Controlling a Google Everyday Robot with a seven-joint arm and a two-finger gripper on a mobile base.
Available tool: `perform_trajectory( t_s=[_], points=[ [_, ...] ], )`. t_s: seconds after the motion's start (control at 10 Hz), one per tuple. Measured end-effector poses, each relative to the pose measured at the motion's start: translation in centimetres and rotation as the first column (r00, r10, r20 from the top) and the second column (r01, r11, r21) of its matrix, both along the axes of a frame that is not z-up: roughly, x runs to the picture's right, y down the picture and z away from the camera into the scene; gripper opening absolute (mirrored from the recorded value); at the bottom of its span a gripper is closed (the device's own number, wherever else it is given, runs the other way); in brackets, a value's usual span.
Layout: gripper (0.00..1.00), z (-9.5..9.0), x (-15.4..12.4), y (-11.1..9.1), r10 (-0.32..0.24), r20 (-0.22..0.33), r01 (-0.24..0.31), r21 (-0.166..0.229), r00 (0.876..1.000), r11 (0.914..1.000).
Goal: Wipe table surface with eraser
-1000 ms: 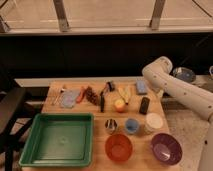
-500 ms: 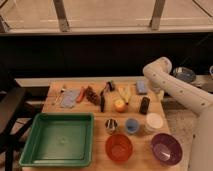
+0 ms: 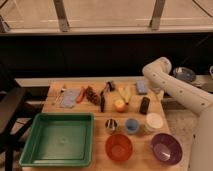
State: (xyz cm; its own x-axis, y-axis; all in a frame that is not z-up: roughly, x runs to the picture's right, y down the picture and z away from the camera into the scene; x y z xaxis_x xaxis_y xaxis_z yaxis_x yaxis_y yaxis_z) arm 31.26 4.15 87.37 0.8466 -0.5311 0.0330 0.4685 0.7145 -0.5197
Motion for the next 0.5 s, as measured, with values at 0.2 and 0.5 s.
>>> perform_trajectory(
  t_s=[0.2, 0.5],
  points=[
    [0.65, -0.4, -2.0, 1.3, -0.134, 0.083, 0.135, -0.007, 0.988, 0.9909],
    [0.65, 0.2, -3.3, 2.8, -0.194, 0.114, 0.195, -0.003, 0.974, 0.9807]
  ],
)
